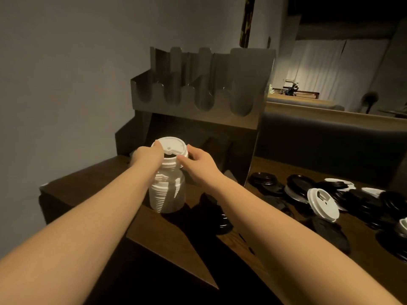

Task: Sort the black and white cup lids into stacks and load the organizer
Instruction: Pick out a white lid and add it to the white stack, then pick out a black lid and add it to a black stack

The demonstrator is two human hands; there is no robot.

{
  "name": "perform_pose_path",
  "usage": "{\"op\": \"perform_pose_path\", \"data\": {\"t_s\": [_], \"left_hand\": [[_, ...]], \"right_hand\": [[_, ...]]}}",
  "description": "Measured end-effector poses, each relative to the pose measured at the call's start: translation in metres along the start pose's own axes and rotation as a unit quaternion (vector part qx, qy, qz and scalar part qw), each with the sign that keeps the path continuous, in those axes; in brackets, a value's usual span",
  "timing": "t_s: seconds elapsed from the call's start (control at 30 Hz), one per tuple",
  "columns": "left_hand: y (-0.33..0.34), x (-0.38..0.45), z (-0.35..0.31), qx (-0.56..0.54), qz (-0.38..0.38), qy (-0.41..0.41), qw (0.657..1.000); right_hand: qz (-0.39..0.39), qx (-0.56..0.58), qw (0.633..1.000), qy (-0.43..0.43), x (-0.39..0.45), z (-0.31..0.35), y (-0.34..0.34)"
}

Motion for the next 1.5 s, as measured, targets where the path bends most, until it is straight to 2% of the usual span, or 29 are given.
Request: {"op": "perform_pose_path", "data": {"t_s": [0.13,0.23,0.4,0.6,0.8,0.9,1.0,1.07,1.13,1.27,1.4,1.5], "left_hand": [[-0.011,0.015,0.019,0.072,0.02,-0.009,0.997],[-0.008,0.015,0.026,0.155,0.039,0.026,0.987],[-0.008,0.017,0.03,0.24,0.026,0.074,0.968],[-0.004,0.016,0.037,0.251,0.039,0.079,0.964],[-0.002,0.006,0.036,0.263,0.057,0.044,0.962],[-0.005,-0.002,0.019,0.258,0.006,0.061,0.964],[0.007,-0.029,-0.009,0.215,-0.018,0.189,0.958],[0.025,-0.055,-0.028,0.179,0.015,0.28,0.943],[0.047,-0.079,-0.04,0.154,0.065,0.326,0.93],[0.095,-0.123,-0.048,0.139,0.145,0.346,0.916],[0.136,-0.162,-0.043,0.121,0.222,0.342,0.905],[0.174,-0.191,-0.036,0.16,0.289,0.318,0.889]], "right_hand": [[0.022,0.016,0.999,0.046,0.008,-0.008,0.005],[0.026,0.002,0.999,0.039,0.008,-0.013,0.001],[0.062,-0.082,0.994,0.025,0.004,-0.023,0.009],[0.078,-0.238,0.968,0.005,0.005,-0.024,0.006],[0.086,-0.331,0.94,-0.002,-0.001,-0.018,0.011],[0.101,-0.246,0.964,0.014,-0.007,-0.013,0.01],[0.056,-0.164,0.985,-0.009,-0.013,0.001,-0.014],[0.033,-0.151,0.988,-0.015,-0.023,0.007,-0.032],[0.01,-0.133,0.991,-0.008,-0.032,0.007,-0.056],[-0.055,-0.151,0.987,0.023,-0.057,-0.02,-0.124],[-0.162,-0.185,0.965,0.088,-0.092,-0.069,-0.198],[-0.21,-0.197,0.948,0.133,-0.125,-0.097,-0.24]]}}
Point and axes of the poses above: each hand's wrist, its own x-axis towards the middle knuckle, its own y-axis out of the palm, z = x × y, the point moved 5 cm from there along x, towards the middle knuckle
